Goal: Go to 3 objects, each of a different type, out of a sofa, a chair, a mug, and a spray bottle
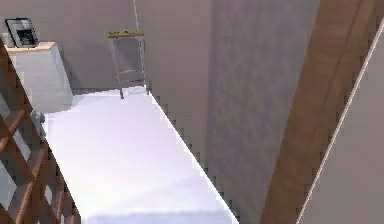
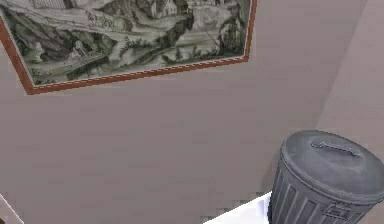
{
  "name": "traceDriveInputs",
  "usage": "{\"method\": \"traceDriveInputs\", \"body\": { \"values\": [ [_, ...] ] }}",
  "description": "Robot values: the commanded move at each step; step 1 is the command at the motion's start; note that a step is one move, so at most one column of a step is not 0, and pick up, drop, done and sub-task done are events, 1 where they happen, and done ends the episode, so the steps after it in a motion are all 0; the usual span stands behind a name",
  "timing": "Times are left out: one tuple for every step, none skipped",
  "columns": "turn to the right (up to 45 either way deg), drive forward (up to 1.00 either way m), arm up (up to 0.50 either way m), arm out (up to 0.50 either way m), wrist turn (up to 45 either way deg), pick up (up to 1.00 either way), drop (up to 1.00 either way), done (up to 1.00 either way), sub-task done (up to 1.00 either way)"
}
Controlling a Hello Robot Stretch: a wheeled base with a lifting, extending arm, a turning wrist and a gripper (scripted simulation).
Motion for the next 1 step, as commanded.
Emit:
{"method": "traceDriveInputs", "body": {
  "values": [
    [6.0, 0.00, 0.00, 0.00, 0.0, 0.00, 0.00, 0.00, 0.00]
  ]
}}
